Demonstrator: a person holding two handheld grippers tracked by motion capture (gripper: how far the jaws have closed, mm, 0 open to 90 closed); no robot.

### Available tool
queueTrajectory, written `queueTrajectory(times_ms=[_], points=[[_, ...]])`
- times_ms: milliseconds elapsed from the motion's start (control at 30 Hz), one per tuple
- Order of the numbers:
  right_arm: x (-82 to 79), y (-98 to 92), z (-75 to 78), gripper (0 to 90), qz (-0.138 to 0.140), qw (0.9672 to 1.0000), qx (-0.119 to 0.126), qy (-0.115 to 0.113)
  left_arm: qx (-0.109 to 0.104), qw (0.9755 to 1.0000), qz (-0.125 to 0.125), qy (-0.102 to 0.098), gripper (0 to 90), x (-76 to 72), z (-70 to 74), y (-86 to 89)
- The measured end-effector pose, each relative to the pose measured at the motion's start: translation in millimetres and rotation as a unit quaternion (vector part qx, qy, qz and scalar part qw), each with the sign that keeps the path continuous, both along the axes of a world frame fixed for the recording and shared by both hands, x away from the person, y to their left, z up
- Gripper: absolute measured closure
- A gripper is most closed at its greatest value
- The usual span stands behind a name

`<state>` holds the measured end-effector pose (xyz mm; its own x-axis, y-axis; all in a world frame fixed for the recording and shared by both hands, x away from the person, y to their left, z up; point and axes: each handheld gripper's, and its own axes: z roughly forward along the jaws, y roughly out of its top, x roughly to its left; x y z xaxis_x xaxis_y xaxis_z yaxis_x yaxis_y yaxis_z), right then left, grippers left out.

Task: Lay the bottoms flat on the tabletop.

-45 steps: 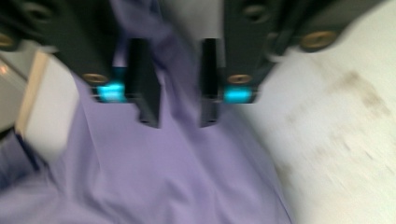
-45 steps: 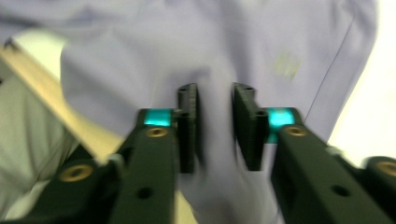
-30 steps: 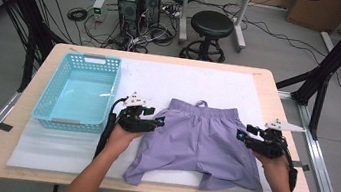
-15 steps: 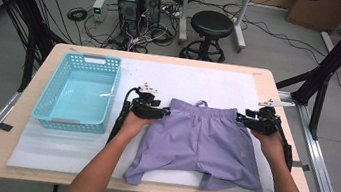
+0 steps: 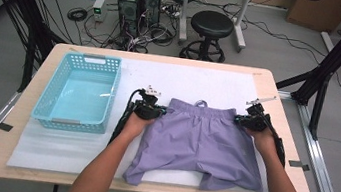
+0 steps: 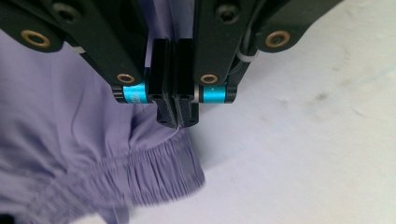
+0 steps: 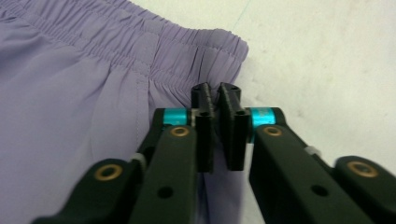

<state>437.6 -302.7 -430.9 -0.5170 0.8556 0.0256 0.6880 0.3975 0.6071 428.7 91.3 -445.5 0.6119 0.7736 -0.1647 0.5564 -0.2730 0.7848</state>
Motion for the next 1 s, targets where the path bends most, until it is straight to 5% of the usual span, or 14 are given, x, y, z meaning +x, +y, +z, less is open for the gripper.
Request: queueTrajectory(times_ms=[133,333,467,633,700,833,900,1000], points=[[11.1,0.1,16.0,87.3,0.001,0.9996,0.023,-0.019,-0.027,0.9993,0.022,-0.017,87.6,13.3,18.3,3.1],[36.3,8.3,37.4,87.3,-0.006,0.9983,0.029,-0.049,-0.015,0.9986,0.036,-0.037,87.5,39.9,44.4,-0.5],[52.7,10.8,47.3,87.4,-0.031,0.9965,0.025,-0.074,-0.026,0.9965,0.048,-0.064,87.5,57.0,56.7,0.5],[73.4,14.0,48.4,87.3,-0.055,0.9931,0.033,-0.098,-0.026,0.9947,0.064,-0.076,87.5,74.0,59.4,0.8],[78.0,18.5,46.7,87.3,-0.067,0.9884,0.039,-0.131,-0.026,0.9937,0.073,-0.081,87.5,80.6,59.8,-0.2],[85.2,22.6,40.6,87.3,-0.083,0.9857,0.057,-0.135,-0.027,0.9918,0.084,-0.093,87.5,86.2,59.0,-1.3],[87.8,23.5,35.9,87.2,-0.087,0.986,0.057,-0.13,-0.029,0.9921,0.09,-0.083,86.3,88.1,55.0,-0.4],[88.8,25.3,31.7,81.5,-0.092,0.9864,0.06,-0.123,-0.039,0.9928,0.097,-0.058,67.0,87.9,46.6,1.6]])
